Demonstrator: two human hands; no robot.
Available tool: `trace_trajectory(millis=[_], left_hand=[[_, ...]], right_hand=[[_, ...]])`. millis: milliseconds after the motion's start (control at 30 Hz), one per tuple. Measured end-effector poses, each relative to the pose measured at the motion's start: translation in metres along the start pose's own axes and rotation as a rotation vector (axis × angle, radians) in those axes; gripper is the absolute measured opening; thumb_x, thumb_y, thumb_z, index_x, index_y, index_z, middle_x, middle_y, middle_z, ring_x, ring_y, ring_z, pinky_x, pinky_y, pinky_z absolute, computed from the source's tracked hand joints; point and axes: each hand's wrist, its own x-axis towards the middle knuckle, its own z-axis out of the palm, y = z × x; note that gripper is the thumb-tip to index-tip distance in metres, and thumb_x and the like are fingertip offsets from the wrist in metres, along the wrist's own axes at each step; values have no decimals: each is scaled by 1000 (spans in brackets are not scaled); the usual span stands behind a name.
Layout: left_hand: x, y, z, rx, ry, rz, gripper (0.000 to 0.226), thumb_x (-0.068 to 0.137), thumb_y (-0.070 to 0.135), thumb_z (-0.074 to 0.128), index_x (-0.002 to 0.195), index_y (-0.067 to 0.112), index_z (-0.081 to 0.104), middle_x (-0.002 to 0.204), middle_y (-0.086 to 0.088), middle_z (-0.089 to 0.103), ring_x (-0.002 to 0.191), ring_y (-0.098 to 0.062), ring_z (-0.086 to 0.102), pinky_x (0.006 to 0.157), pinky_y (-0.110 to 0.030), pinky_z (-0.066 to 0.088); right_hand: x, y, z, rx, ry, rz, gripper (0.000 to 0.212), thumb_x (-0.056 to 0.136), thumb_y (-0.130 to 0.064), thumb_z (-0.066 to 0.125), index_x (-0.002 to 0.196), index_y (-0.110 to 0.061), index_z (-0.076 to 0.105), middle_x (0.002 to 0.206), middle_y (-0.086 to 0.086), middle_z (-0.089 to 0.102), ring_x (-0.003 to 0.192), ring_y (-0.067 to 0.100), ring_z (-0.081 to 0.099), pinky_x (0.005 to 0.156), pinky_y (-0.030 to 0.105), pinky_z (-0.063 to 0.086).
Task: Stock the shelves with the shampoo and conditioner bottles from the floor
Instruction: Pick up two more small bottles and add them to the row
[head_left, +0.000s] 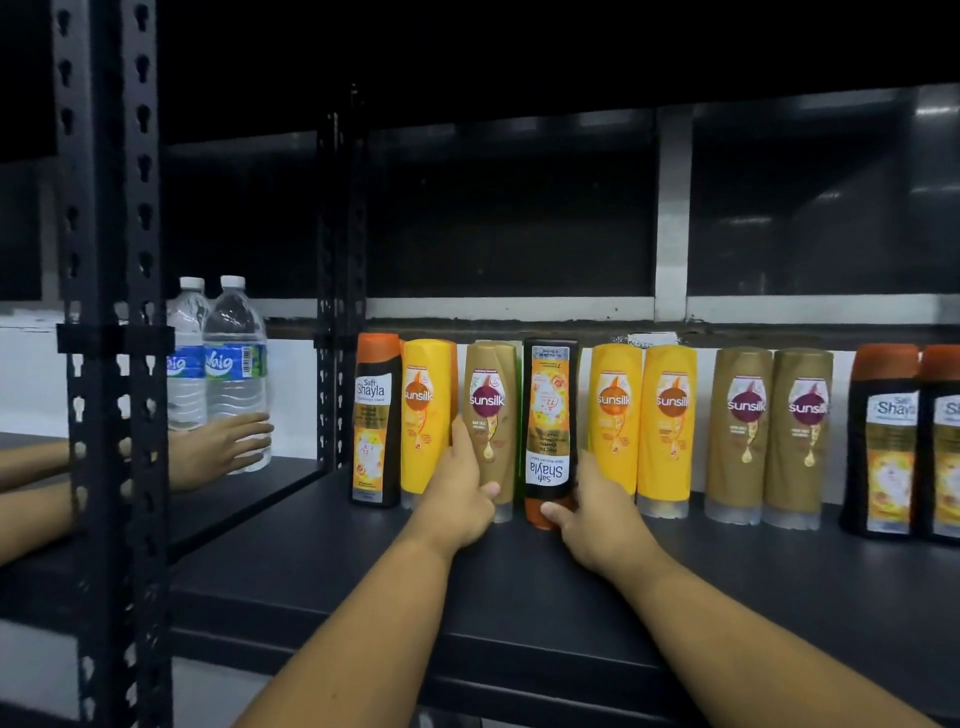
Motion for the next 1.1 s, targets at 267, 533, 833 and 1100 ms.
trace_trajectory(millis=[267,533,833,1100], left_hand=[[2,1,2,80,-20,-67,100,99,15,63,162,21,-14,164,-3,30,146,-23,35,118,-36,31],[6,0,3,99,-31,-82,99,100,16,62,162,22,-15,163,-4,32,145,-25,37,119,-39,33],[4,0,3,104,-63,-80,96,102,17,58,161,21,-18,161,-4,36,142,-24,41,114,-33,34],[1,-2,2,250,-46,-86,82,103,28,56,163,11,3,150,-10,50,133,-28,52,107,-37,47]], right_hand=[[2,1,0,19,60,-102,84,85,-12,77,150,-28,27,138,0,61,128,22,57,106,35,46],[9,6,6,-67,44,-81,71,90,-22,74,147,-25,31,138,3,61,126,27,58,103,40,49],[14,8,10,-277,0,-20,45,96,-41,62,132,-16,52,127,8,65,116,28,61,95,41,53],[11,5,9,-437,0,20,39,99,-51,54,109,-15,64,106,5,68,99,25,65,75,33,52]])
